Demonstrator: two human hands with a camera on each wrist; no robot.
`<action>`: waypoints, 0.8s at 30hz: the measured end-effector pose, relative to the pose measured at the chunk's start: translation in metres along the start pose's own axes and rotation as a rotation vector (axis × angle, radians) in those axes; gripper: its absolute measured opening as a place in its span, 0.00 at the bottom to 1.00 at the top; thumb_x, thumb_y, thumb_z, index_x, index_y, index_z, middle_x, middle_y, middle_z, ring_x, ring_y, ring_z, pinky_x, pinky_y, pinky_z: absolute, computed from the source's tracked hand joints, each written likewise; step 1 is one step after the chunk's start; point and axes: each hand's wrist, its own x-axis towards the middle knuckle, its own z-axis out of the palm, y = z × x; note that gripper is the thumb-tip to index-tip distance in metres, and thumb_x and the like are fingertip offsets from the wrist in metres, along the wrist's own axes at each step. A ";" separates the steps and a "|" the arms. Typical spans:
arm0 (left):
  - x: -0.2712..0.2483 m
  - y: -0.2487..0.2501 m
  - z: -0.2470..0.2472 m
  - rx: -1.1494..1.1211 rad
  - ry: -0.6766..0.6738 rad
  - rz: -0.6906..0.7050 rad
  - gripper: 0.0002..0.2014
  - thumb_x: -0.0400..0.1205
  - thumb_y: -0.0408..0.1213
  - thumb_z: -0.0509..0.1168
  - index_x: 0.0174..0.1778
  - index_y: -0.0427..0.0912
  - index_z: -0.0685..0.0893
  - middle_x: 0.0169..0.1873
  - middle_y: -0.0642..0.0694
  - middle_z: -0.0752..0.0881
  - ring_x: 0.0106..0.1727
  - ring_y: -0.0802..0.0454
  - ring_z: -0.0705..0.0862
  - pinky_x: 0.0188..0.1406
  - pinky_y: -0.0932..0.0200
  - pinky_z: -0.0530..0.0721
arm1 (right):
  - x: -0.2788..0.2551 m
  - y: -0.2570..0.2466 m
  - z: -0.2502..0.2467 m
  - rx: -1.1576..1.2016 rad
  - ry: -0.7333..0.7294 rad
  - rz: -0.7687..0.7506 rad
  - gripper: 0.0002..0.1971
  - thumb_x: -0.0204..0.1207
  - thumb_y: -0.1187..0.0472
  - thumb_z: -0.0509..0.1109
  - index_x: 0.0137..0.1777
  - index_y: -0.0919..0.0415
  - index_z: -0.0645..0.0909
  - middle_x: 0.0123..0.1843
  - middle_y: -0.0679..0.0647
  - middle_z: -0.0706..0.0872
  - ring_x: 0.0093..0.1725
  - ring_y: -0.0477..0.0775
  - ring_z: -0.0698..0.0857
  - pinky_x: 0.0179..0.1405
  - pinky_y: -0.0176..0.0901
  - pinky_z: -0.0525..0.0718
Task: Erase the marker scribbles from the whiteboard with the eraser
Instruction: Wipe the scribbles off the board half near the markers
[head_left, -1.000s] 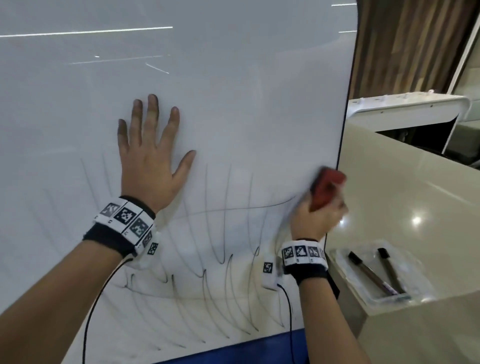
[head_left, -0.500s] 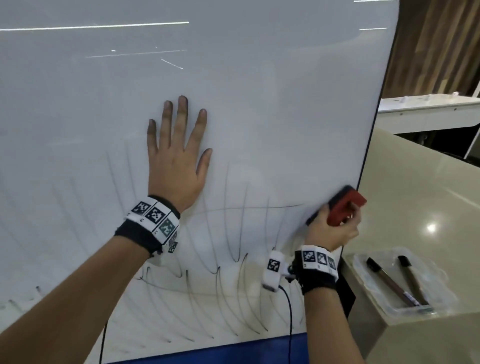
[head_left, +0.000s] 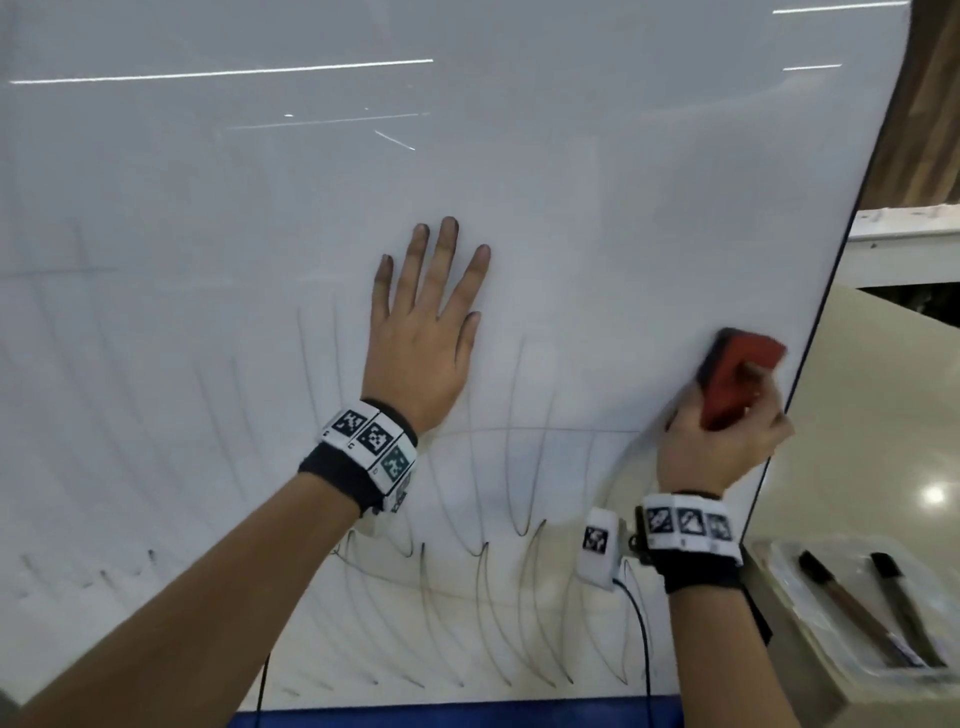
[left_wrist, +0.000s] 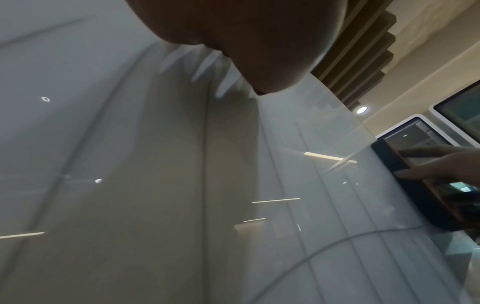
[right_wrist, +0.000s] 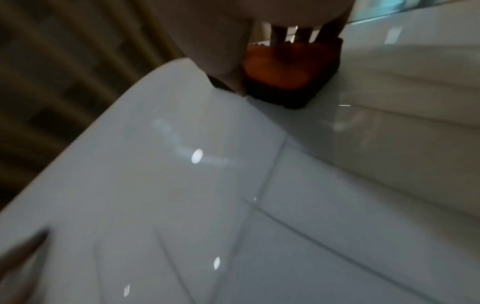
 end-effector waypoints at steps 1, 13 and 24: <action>-0.001 0.000 -0.001 -0.007 0.004 0.001 0.28 0.92 0.41 0.53 0.90 0.50 0.55 0.90 0.42 0.51 0.90 0.42 0.49 0.88 0.36 0.51 | 0.003 -0.002 0.002 0.019 0.053 0.062 0.26 0.72 0.65 0.75 0.72 0.59 0.80 0.67 0.69 0.75 0.65 0.66 0.78 0.66 0.52 0.78; -0.012 -0.071 -0.058 -0.077 -0.007 -0.104 0.28 0.85 0.46 0.62 0.83 0.50 0.69 0.87 0.43 0.62 0.87 0.40 0.60 0.83 0.37 0.60 | -0.039 -0.049 0.033 -0.083 -0.234 -0.490 0.22 0.71 0.64 0.75 0.66 0.55 0.86 0.67 0.66 0.80 0.59 0.69 0.79 0.63 0.56 0.76; -0.045 -0.188 -0.057 0.058 0.086 -0.299 0.34 0.88 0.27 0.56 0.88 0.57 0.59 0.88 0.39 0.56 0.87 0.36 0.59 0.79 0.31 0.64 | -0.097 -0.075 0.061 -0.210 -0.593 -1.171 0.23 0.71 0.68 0.80 0.63 0.47 0.89 0.67 0.62 0.84 0.63 0.68 0.78 0.64 0.66 0.75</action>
